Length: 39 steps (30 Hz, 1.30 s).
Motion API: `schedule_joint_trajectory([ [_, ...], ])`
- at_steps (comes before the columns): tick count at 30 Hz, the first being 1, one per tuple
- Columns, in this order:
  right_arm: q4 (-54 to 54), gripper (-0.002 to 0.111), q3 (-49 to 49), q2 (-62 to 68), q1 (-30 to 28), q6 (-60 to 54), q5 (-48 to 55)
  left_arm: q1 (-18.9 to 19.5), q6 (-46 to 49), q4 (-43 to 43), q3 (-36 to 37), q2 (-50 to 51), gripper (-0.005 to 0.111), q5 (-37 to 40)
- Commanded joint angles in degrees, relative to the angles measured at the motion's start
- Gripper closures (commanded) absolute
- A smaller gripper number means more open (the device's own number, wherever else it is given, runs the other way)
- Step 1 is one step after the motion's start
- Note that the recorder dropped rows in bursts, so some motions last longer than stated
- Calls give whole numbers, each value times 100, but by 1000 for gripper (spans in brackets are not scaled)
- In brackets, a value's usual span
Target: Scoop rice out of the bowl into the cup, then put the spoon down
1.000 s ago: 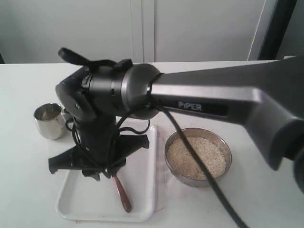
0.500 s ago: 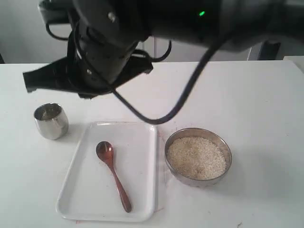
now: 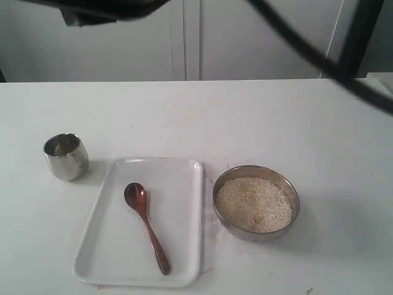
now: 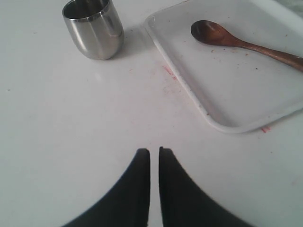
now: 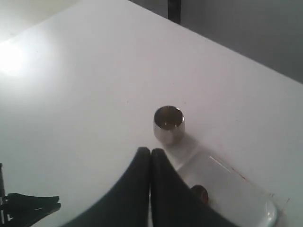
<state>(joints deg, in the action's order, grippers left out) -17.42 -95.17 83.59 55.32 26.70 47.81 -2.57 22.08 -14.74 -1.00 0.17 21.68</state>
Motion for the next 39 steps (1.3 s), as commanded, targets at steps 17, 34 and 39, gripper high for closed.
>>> schedule_joint_trajectory([
  [17,-528,108,2390,-3089,487,-164,-948,14,22,-62,29,-17,92,19],
  [34,-515,108,5454,-6201,487,-235,-2277,14,22,-62,29,-17,92,19],
  [39,-476,108,6046,-6845,487,-207,-2580,14,22,-62,29,-17,92,19],
])
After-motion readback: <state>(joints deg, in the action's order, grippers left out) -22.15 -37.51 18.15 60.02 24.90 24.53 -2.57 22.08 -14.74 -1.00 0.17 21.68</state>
